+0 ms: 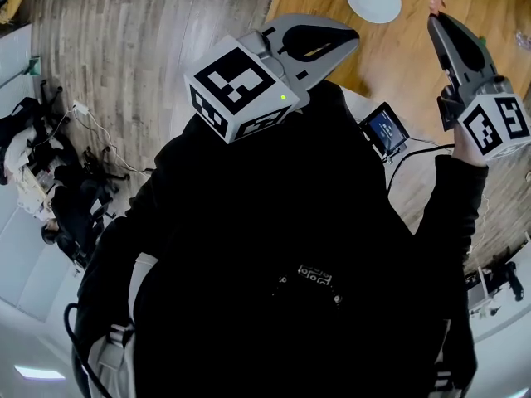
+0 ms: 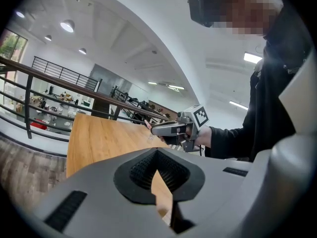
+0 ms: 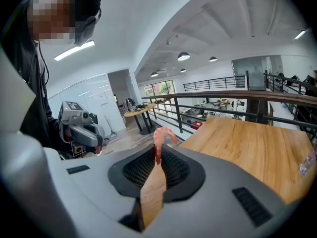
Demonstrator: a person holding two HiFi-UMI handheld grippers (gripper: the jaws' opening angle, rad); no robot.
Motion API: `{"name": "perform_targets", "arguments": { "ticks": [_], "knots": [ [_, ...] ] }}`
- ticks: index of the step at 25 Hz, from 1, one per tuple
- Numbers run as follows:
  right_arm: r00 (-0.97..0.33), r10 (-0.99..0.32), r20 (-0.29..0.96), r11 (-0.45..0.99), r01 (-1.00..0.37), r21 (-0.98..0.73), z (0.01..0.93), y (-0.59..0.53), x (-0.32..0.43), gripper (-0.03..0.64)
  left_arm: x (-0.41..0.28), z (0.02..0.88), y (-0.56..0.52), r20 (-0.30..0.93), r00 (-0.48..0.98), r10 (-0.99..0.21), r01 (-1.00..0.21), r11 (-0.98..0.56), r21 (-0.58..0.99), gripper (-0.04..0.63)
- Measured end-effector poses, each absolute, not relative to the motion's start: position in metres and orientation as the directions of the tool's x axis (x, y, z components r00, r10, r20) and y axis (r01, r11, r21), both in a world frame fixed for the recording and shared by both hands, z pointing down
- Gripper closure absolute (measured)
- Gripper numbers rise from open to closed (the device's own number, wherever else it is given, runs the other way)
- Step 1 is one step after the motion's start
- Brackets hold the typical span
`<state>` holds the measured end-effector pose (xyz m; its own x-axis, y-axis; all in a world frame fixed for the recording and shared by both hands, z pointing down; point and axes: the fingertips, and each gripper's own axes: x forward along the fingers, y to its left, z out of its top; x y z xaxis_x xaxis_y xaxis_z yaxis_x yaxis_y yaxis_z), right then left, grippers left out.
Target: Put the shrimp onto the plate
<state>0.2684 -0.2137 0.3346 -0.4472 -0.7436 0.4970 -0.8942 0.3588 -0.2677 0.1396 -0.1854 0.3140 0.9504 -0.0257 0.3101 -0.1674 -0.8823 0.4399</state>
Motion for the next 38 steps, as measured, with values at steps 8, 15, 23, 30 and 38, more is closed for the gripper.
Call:
{"name": "perform_targets", "arguments": {
  "ticks": [8,15,23,30,38],
  "knots": [
    [-0.474,-0.700,0.534,0.391,-0.880,-0.270,0.372,-0.201,0.273,0.563,0.145,0.331,-0.162,0.328,0.944,-0.041,-0.191,-0.877,0.441,0.597],
    [-0.496,-0.660,0.564,0.420,-0.866,-0.271,0.400,-0.225,0.274,0.563,0.139,0.340,-0.175,0.345,0.935,-0.077,-0.236,-0.864,0.446,0.597],
    [-0.501,-0.610,0.614,0.415,-0.862,-0.291,0.441,-0.245,0.280,0.563,0.128,0.344,-0.185,0.357,0.927,-0.119,-0.281,-0.849,0.448,0.597],
    [-0.498,-0.556,0.666,0.412,-0.861,-0.299,0.476,-0.246,0.280,0.563,0.119,0.347,-0.183,0.364,0.921,-0.141,-0.310,-0.830,0.463,0.597],
    [-0.432,-0.463,0.774,0.456,-0.865,-0.210,0.532,-0.242,0.286,0.563,0.109,0.351,-0.188,0.381,0.909,-0.167,-0.343,-0.820,0.458,0.597]
  ]
}}
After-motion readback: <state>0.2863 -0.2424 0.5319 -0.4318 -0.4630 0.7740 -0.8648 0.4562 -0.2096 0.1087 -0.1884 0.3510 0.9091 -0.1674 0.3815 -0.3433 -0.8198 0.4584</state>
